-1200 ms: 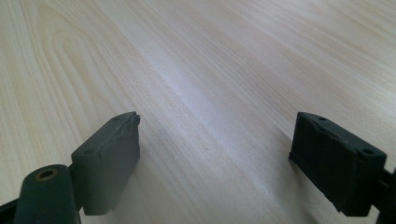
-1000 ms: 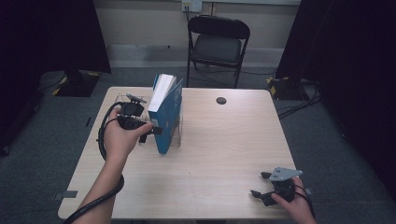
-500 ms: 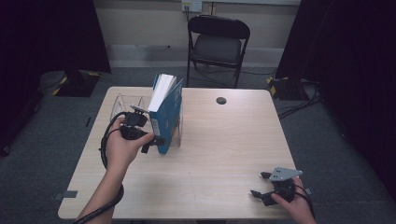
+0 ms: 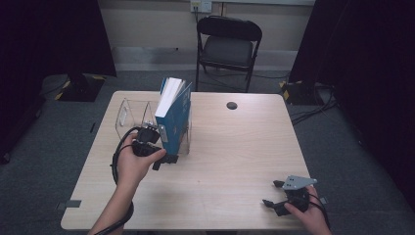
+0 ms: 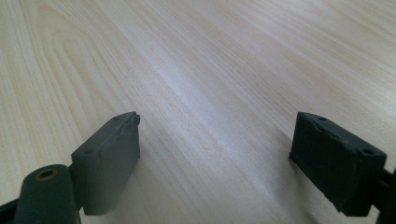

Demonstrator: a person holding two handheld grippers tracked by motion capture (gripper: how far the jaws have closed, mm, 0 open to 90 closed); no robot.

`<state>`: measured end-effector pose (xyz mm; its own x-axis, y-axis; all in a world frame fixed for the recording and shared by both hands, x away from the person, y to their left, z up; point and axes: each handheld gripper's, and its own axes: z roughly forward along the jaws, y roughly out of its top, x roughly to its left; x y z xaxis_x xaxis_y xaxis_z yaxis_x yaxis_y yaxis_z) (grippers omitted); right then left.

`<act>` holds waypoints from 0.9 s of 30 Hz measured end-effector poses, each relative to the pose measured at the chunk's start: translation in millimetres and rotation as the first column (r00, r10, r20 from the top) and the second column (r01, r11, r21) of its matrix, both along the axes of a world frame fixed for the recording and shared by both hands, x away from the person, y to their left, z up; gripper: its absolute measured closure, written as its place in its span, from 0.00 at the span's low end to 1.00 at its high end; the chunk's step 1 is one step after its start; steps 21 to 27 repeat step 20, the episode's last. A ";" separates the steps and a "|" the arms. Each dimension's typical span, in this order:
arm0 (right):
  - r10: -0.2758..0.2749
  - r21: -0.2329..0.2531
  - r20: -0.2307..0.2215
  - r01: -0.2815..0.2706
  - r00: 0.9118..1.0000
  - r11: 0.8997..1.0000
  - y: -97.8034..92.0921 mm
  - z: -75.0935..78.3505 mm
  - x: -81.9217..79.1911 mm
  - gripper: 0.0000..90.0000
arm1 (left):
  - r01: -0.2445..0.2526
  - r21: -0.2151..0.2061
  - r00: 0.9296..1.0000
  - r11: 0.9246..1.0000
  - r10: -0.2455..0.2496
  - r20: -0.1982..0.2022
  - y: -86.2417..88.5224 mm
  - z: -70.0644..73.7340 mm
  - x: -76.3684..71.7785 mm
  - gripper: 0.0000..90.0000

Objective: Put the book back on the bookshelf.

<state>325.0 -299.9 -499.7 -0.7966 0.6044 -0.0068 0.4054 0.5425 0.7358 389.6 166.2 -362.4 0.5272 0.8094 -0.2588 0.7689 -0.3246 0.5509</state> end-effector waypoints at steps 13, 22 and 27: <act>-0.001 0.000 -0.001 0.001 1.000 1.000 0.0 0.0 -0.1 0.17 | 0.041 0.016 0.999 0.999 -0.041 -0.024 -13.7 -38.3 -10.9 0.28; 0.000 0.000 -0.001 0.000 1.000 1.000 0.0 0.0 0.0 0.17 | 0.057 0.045 0.998 0.997 -0.056 -0.033 -20.6 -59.8 -18.1 0.28; 0.000 0.000 -0.001 0.000 1.000 1.000 0.0 0.0 0.0 0.17 | 0.057 0.045 0.998 0.997 -0.056 -0.033 -20.6 -59.8 -18.1 0.28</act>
